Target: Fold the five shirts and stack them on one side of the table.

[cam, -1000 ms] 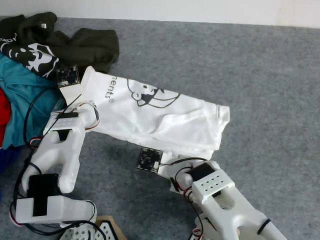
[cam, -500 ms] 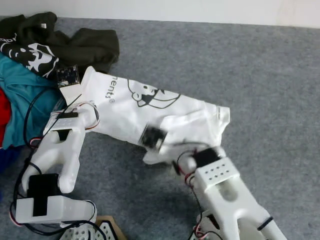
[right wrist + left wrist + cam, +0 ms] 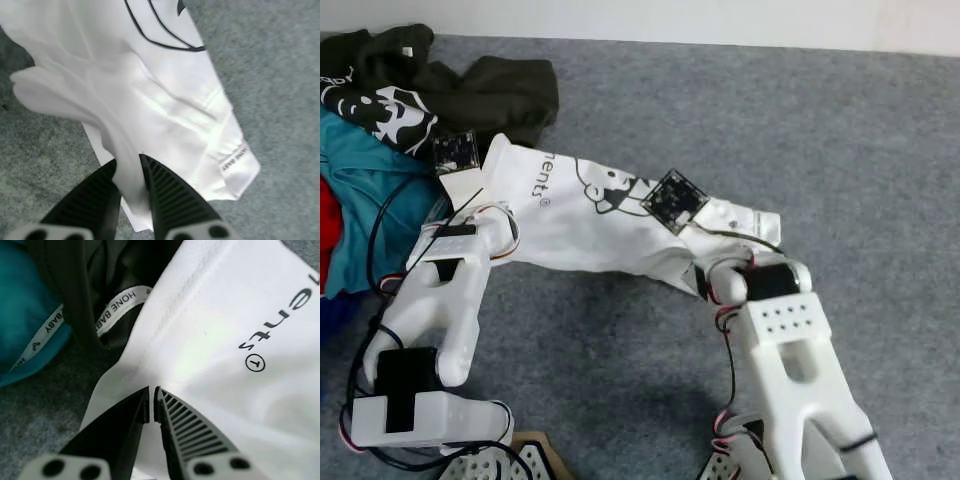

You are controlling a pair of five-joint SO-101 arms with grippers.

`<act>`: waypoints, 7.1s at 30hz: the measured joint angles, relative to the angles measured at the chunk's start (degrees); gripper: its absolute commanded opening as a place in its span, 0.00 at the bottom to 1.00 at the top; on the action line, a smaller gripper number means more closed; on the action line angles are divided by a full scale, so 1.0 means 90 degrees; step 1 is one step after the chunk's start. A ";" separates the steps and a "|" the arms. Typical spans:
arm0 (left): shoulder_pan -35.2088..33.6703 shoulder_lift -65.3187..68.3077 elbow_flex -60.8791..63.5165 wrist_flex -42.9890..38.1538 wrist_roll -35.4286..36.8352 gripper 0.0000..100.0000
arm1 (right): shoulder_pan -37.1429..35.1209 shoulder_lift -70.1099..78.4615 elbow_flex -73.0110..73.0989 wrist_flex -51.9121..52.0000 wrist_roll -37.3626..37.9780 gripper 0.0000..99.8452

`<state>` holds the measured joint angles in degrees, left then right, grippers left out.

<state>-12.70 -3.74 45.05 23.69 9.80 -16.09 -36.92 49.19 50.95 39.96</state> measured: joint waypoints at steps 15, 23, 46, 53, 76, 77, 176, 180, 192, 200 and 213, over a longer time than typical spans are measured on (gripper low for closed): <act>0.0000 0.0000 0.0000 0.0000 0.0000 0.04 | 0.0039 0.3272 -0.1348 -0.1416 -0.0127 0.09; 0.0000 0.0000 0.0000 0.0000 0.0000 0.04 | 0.0156 0.3731 -0.1827 -0.1436 -0.0781 0.27; 0.0000 0.0000 0.0000 0.0000 0.0000 0.04 | 0.0137 0.2354 -0.2305 0.1172 -0.0830 0.01; 0.0000 0.0000 0.0000 0.0010 0.0000 0.05 | -0.0303 0.0947 -0.0283 0.0088 -0.1797 0.01; -0.0371 -0.2618 0.0830 0.1221 -0.0010 0.17 | -0.0391 0.1348 0.1162 -0.2393 -0.2882 0.01; -0.0479 -0.2471 0.0772 0.1250 -0.0010 0.17 | -0.0391 0.1348 0.1162 -0.2393 -0.2882 0.01; 0.6203 0.2129 -0.5089 0.3370 -0.0010 0.17 | 0.2510 -0.2364 0.2960 -0.1729 -0.5001 0.01; 0.6203 0.2110 -0.5089 0.3263 -0.0010 0.30 | 0.2510 -0.2403 0.2960 -0.1729 -0.5011 0.01; 0.5324 -0.0186 -0.5138 0.3780 -0.0029 0.36 | 0.2491 -0.2413 0.2960 -0.1729 -0.5177 0.01; 0.4288 -0.0430 -0.3683 0.3575 -0.0029 0.34 | 0.2491 -0.2413 0.1788 -0.0547 -0.5236 0.01; 0.3477 -0.0430 -0.2227 0.2002 0.0977 0.07 | 0.1016 -0.2413 0.0781 0.0195 -0.5040 0.01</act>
<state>18.59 -7.60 25.01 41.71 18.59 -6.95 -58.64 56.22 52.70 -5.41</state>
